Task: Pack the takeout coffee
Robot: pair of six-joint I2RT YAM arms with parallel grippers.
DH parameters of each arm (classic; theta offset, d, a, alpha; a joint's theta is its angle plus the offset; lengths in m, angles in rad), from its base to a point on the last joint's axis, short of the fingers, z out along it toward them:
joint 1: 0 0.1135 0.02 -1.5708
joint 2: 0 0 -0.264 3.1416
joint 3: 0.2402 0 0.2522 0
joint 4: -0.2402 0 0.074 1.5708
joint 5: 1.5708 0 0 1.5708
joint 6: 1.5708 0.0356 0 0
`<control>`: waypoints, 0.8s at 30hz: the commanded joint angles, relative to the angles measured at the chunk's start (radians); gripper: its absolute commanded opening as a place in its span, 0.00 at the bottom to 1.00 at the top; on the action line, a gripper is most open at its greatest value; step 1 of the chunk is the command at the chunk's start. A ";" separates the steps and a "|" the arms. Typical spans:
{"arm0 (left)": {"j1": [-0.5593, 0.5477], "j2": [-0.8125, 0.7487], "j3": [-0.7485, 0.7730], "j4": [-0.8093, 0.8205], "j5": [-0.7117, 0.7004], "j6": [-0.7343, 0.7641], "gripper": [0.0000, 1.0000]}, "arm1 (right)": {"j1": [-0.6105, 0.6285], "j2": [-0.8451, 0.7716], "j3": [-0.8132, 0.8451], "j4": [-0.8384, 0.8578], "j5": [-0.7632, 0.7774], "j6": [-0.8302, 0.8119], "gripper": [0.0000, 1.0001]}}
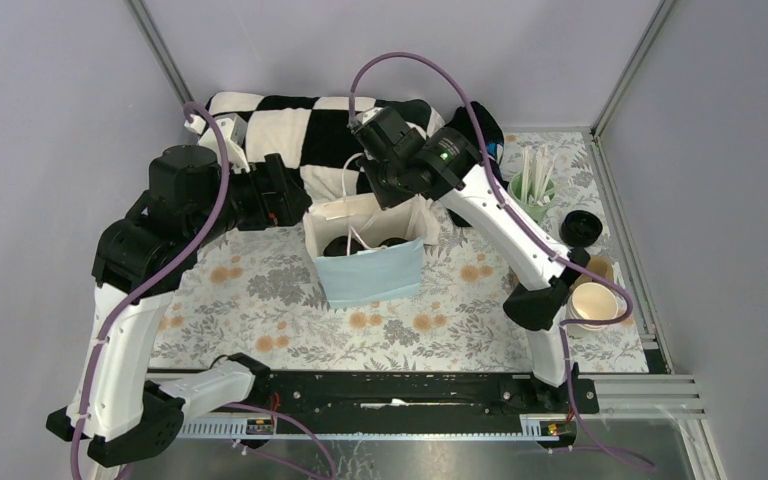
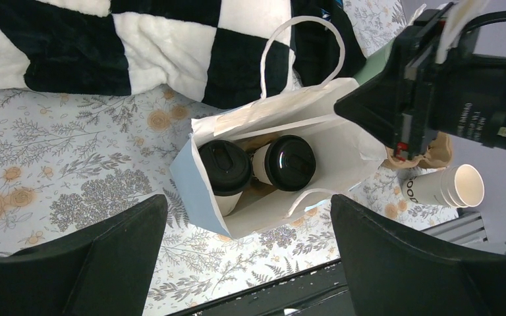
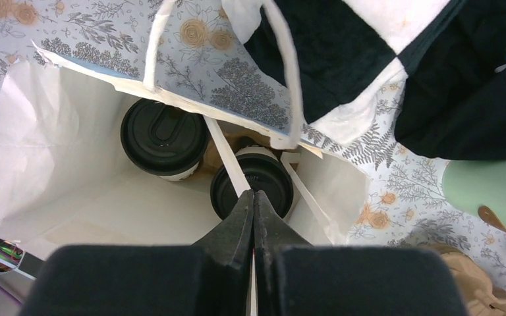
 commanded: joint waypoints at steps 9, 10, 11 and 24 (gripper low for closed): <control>0.005 -0.022 0.017 0.022 -0.020 0.014 0.98 | 0.021 -0.002 0.007 0.117 -0.041 0.026 0.24; 0.005 -0.022 0.017 0.024 -0.020 0.012 0.98 | 0.020 -0.009 -0.001 0.133 -0.057 0.035 0.30; 0.005 -0.022 0.016 0.024 -0.019 0.012 0.98 | 0.019 -0.017 -0.008 0.147 -0.072 0.045 0.36; 0.005 -0.038 0.021 0.024 -0.029 0.005 0.98 | -0.004 -0.205 -0.083 0.170 0.008 0.061 0.74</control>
